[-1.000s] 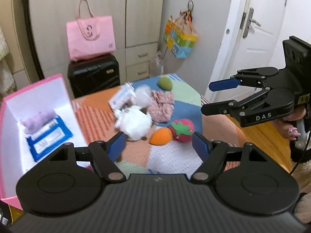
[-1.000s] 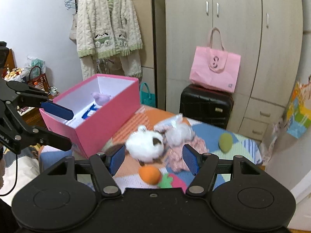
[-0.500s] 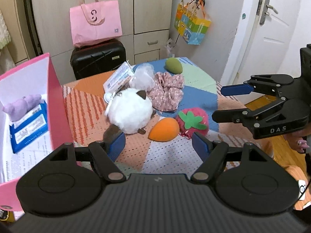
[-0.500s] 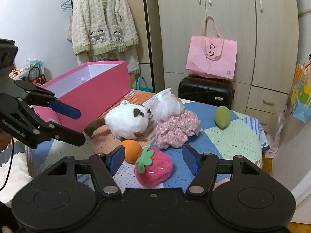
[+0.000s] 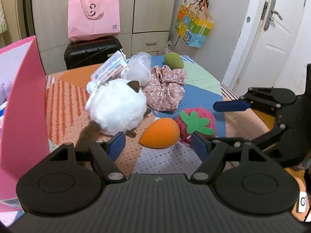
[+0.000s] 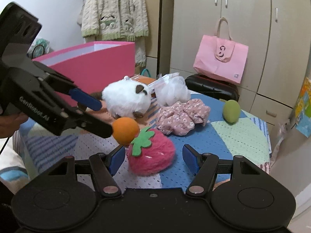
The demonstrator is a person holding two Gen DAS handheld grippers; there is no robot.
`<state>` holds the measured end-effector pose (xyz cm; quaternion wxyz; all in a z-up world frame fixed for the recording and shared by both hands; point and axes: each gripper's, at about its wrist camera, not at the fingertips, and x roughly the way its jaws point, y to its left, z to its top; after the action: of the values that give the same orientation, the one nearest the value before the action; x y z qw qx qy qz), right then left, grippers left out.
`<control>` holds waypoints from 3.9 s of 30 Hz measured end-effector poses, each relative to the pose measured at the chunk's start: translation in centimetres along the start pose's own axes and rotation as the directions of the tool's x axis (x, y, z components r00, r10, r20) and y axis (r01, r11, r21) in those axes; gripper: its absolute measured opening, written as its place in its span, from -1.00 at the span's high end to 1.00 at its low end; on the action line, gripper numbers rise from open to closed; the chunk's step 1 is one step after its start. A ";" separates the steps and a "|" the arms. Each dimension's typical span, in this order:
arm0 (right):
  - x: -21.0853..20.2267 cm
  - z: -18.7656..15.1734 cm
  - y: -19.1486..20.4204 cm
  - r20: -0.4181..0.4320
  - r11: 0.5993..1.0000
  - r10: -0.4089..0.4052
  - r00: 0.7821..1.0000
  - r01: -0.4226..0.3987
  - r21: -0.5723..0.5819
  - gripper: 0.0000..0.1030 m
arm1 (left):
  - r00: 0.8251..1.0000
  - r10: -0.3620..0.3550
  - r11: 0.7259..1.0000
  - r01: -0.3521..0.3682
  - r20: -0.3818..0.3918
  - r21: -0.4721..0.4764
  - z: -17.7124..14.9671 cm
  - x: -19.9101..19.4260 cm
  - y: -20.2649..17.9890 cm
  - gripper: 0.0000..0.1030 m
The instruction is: Organize soft objects
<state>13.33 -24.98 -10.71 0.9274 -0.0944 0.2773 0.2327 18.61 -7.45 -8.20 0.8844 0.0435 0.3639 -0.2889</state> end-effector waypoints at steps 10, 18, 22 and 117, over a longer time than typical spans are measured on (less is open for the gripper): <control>1.8 -0.7 0.2 -0.032 0.999 -0.032 0.999 0.031 -0.015 -0.37 | 0.999 0.036 0.999 -0.036 -0.007 -0.022 -0.6 2.7 -0.6 -0.40; 2.0 -1.0 0.5 -0.004 0.999 -0.034 0.999 0.034 -0.010 -0.29 | 0.998 0.061 0.997 -0.061 0.018 -0.044 -0.9 3.6 -1.0 -0.17; 2.0 -1.0 0.3 0.005 0.999 -0.038 0.999 0.038 0.020 -0.11 | 0.996 0.078 0.996 -0.077 0.032 -0.047 -1.1 3.6 -1.2 0.00; 1.7 19.5 14.5 0.033 0.942 0.335 0.942 -0.334 -0.033 -0.07 | 0.995 0.074 0.986 -0.063 0.070 -0.157 1.8 -18.4 14.5 0.03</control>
<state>16.77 -5.74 3.77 0.8782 -0.0538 0.2686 0.3921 17.07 12.87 3.50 0.9078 -0.0236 0.3495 -0.2306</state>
